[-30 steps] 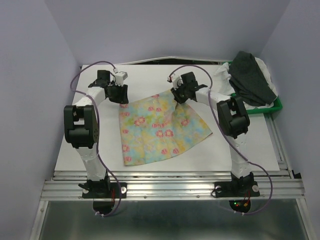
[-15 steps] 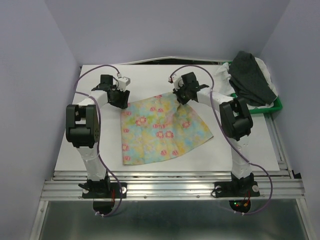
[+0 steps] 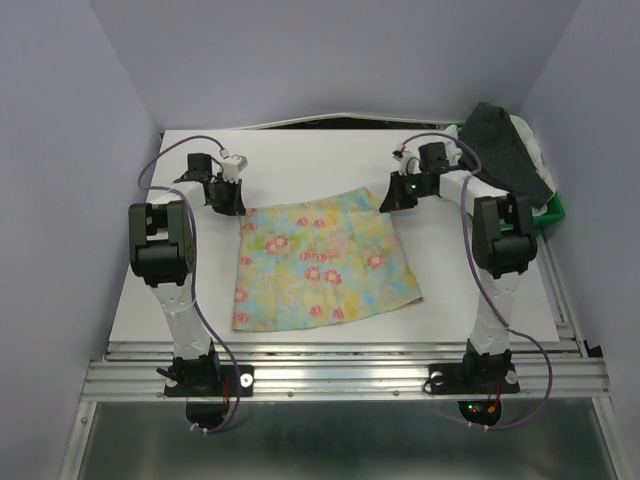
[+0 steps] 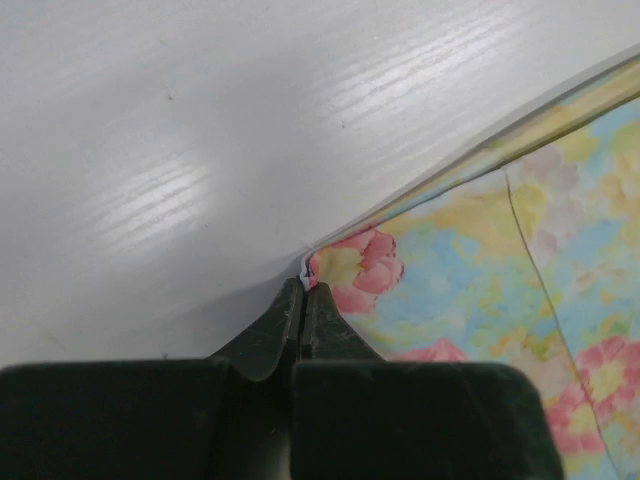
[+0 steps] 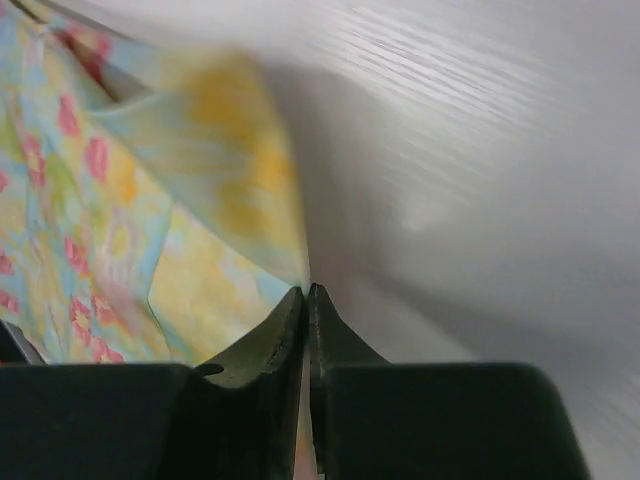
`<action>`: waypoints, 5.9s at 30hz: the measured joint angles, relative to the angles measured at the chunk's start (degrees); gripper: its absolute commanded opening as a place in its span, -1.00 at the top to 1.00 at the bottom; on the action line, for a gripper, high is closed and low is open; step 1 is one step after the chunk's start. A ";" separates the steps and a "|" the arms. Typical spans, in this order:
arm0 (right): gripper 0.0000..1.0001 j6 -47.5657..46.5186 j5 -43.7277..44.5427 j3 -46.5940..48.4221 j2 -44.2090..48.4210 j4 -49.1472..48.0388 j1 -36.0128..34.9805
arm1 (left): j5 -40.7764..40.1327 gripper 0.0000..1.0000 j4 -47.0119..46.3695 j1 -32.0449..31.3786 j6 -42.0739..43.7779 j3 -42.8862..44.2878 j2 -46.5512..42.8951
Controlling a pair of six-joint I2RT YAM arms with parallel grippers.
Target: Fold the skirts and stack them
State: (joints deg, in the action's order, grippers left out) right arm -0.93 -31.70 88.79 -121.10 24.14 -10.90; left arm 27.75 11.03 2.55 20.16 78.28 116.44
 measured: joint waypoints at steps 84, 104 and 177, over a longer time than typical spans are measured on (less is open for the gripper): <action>-0.29 -4.87 28.72 10.03 -7.41 -2.38 -4.55 | -11.34 0.41 4.39 -13.05 15.69 -9.90 -9.60; -0.36 -22.91 9.05 13.62 -12.20 -9.68 -13.44 | 1.49 0.33 26.25 -27.85 24.46 -19.58 -31.85; 0.99 -39.98 3.15 33.75 -15.80 13.09 -6.62 | 2.51 1.00 28.13 -4.66 26.45 21.62 9.60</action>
State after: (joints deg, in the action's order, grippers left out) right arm -40.91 -28.56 122.54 -136.90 37.23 -17.52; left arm 30.26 39.16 -2.11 46.61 99.90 126.04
